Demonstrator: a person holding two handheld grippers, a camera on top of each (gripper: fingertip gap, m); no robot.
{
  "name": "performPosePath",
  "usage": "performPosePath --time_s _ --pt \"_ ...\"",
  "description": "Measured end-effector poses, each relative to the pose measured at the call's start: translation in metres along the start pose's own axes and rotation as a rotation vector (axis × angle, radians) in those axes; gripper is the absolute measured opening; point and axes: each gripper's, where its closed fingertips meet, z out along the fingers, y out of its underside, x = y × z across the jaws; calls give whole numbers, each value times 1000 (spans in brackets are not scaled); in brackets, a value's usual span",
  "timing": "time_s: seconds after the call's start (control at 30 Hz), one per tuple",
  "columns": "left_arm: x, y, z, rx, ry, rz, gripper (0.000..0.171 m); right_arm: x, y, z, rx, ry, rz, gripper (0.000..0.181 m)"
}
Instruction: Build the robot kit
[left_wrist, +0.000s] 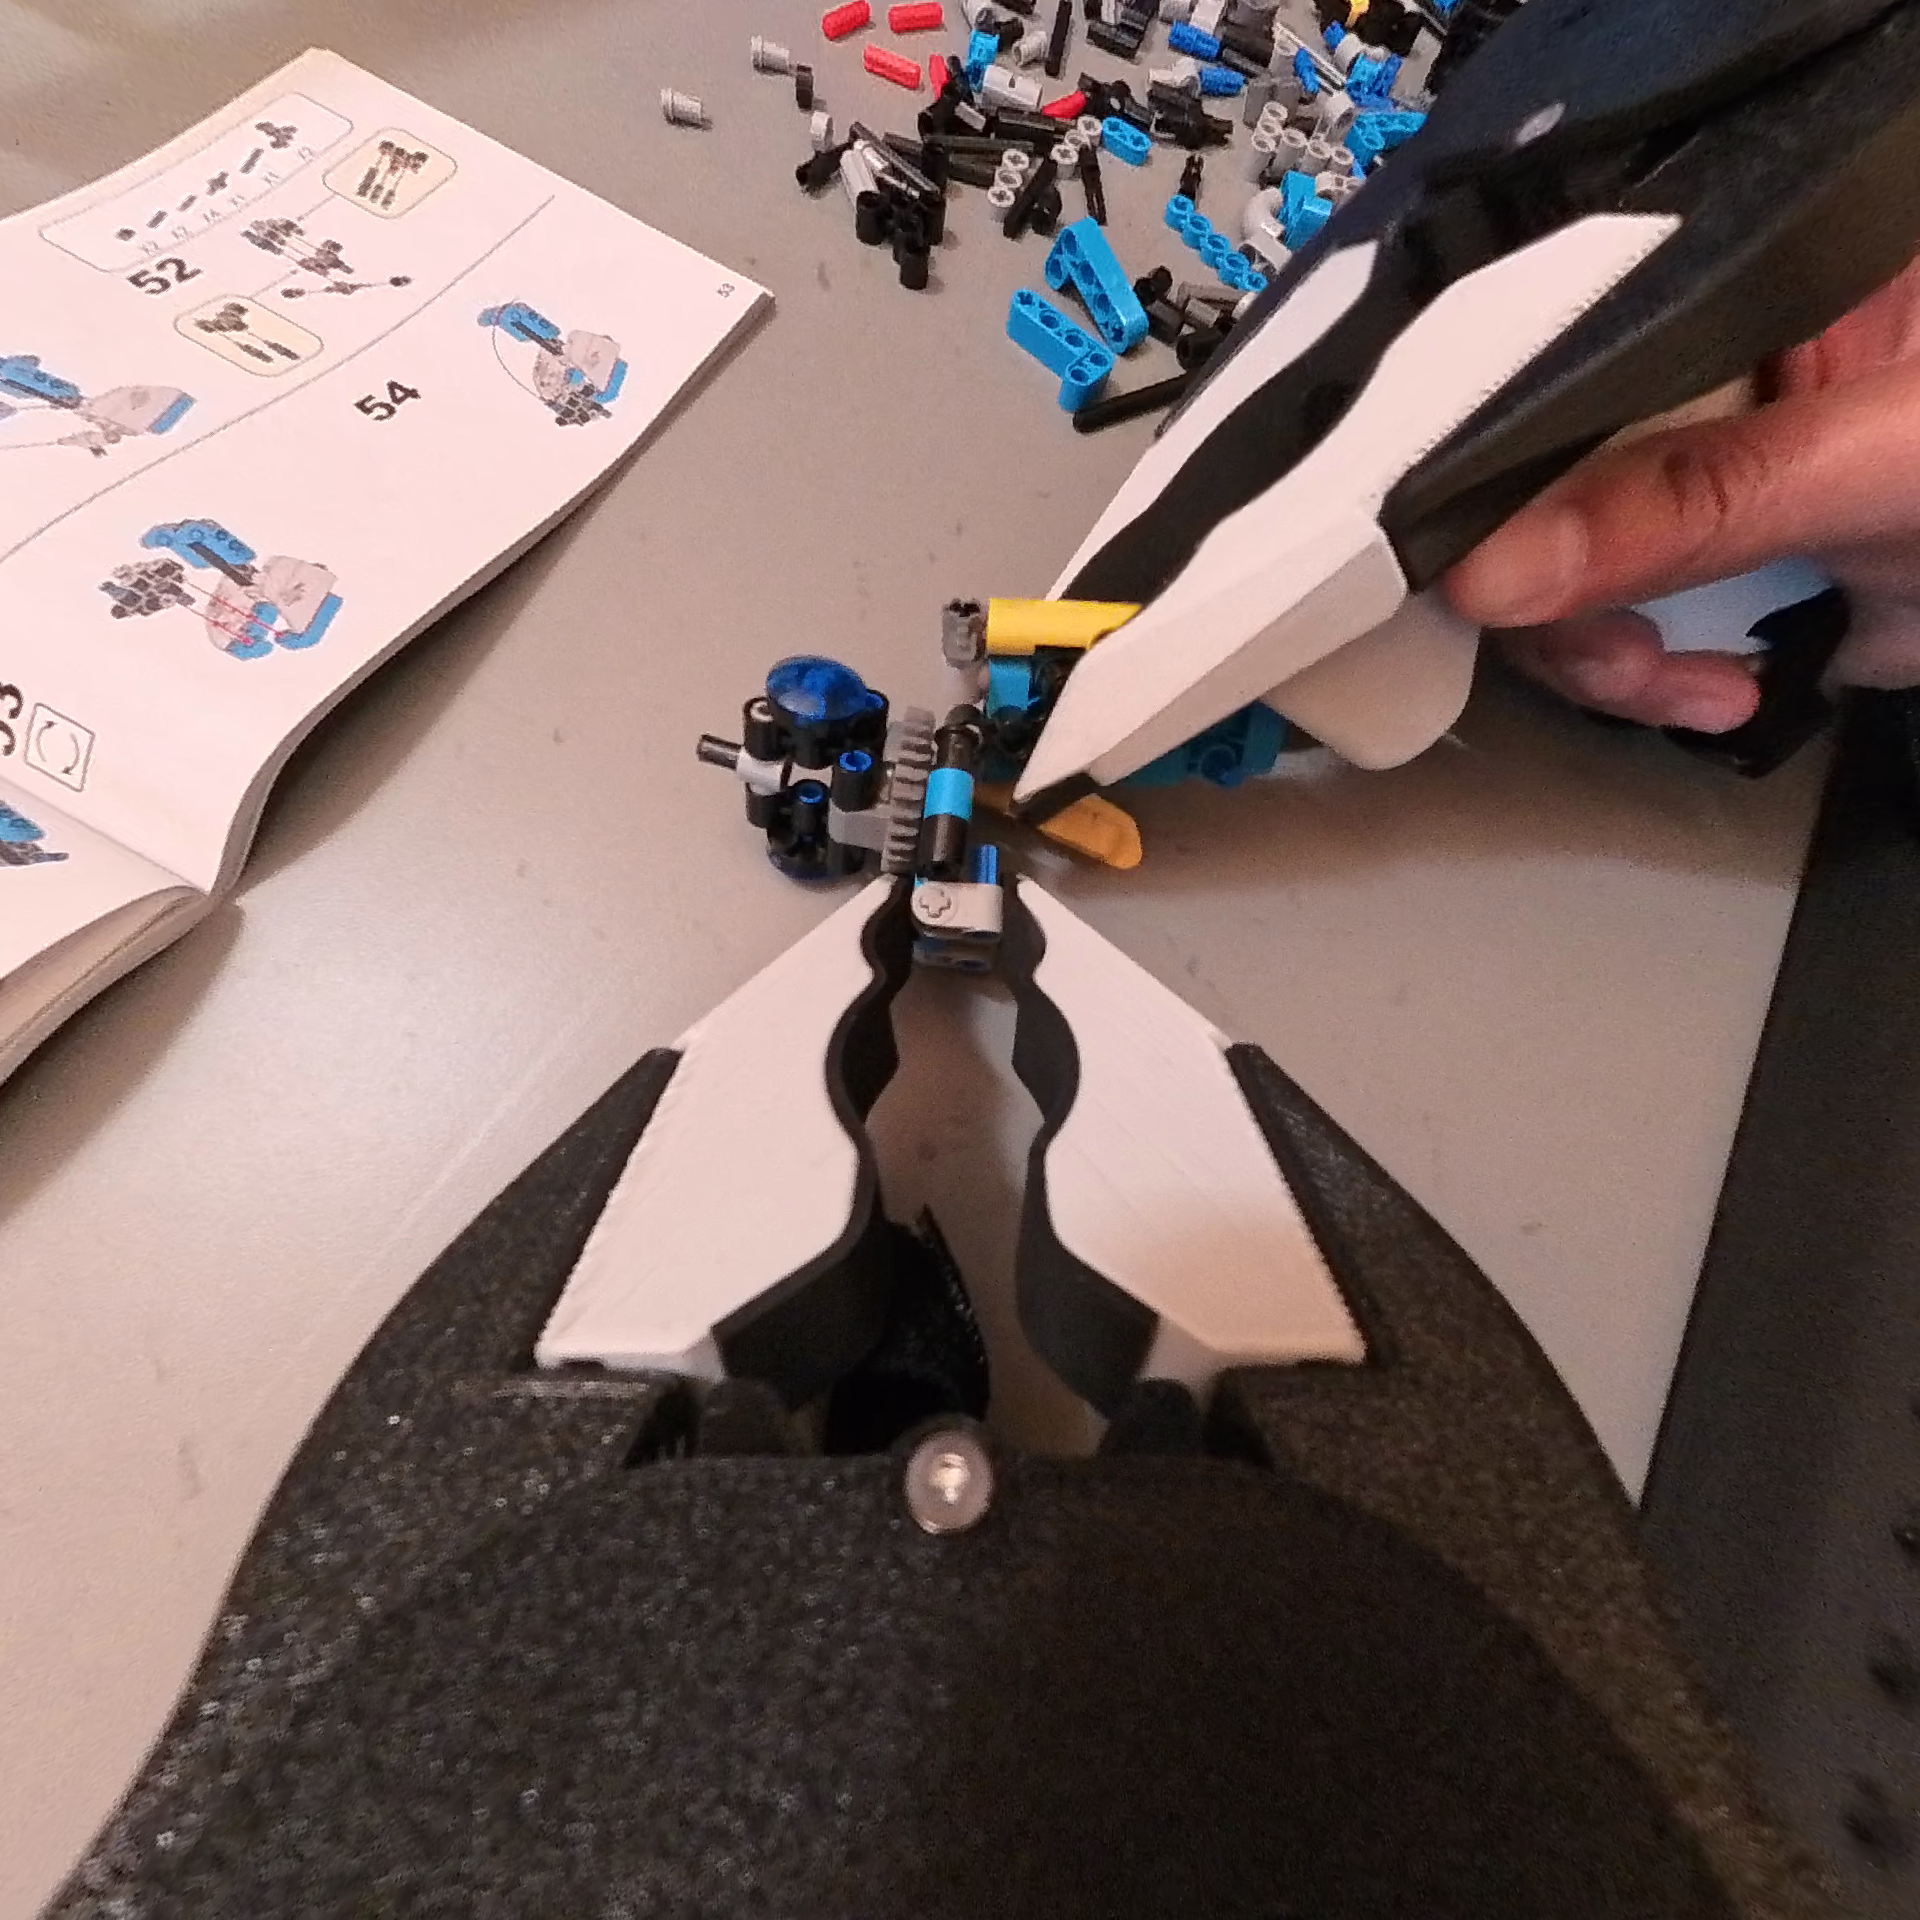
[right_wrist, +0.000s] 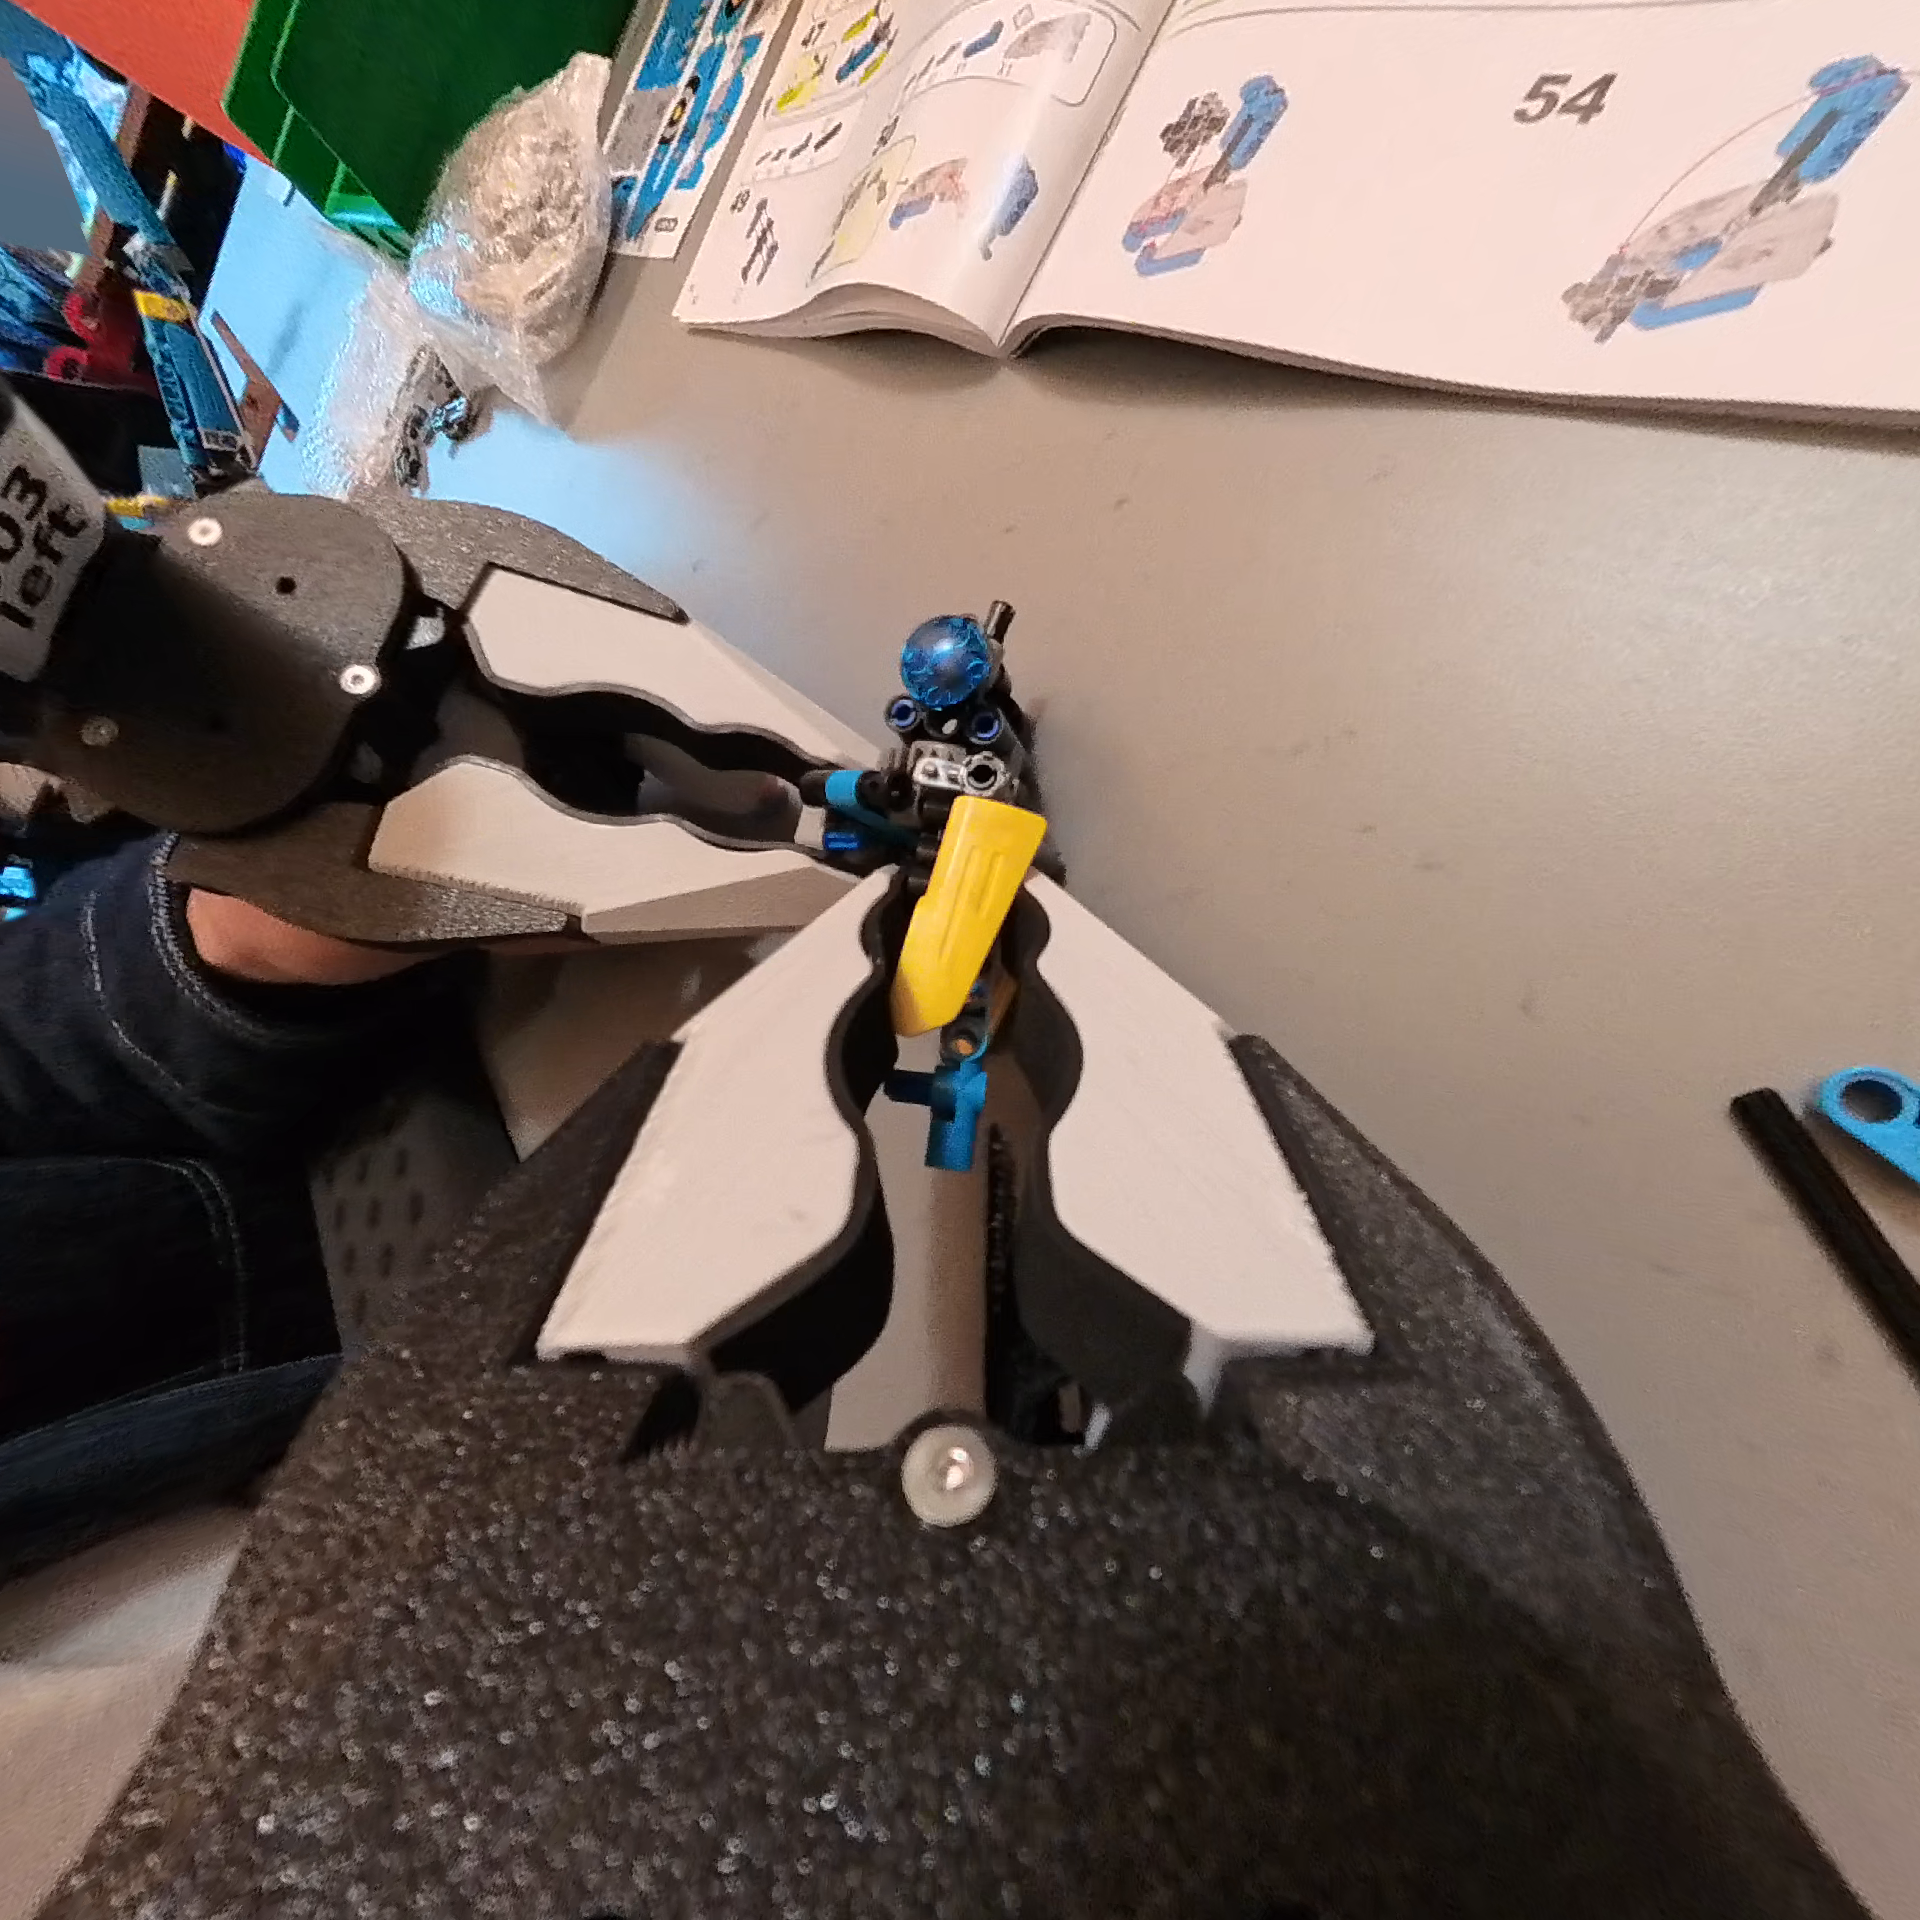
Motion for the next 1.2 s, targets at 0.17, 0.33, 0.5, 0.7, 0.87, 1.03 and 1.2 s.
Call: performPosePath --time_s 0.17,0.33,0.5,0.7,0.87,1.03,1.2 --pt "4 0 2 -13 63 -3 16 5 1 -1 -34 36 -75 17" --pt "-2 2 -1 -17 62 26 15 2 5 -5 -42 -74 25 17" --pt "-8 7 -11 -27 62 78 15 -15 -1 -16 -8 -257 105 17" --pt "-7 1 -19 10 60 53 28 -65 -25 -50 107 -691 215 16" --pt "7 -41 -61 267 152 2 37 -94 -42 -79 235 -916 193 17" --pt "60 -80 -102 539 611 -174 37 -122 -37 -84 206 -1093 212 17" --pt "70 -81 -108 565 673 -151 15 -125 -34 -80 205 -1074 180 17"
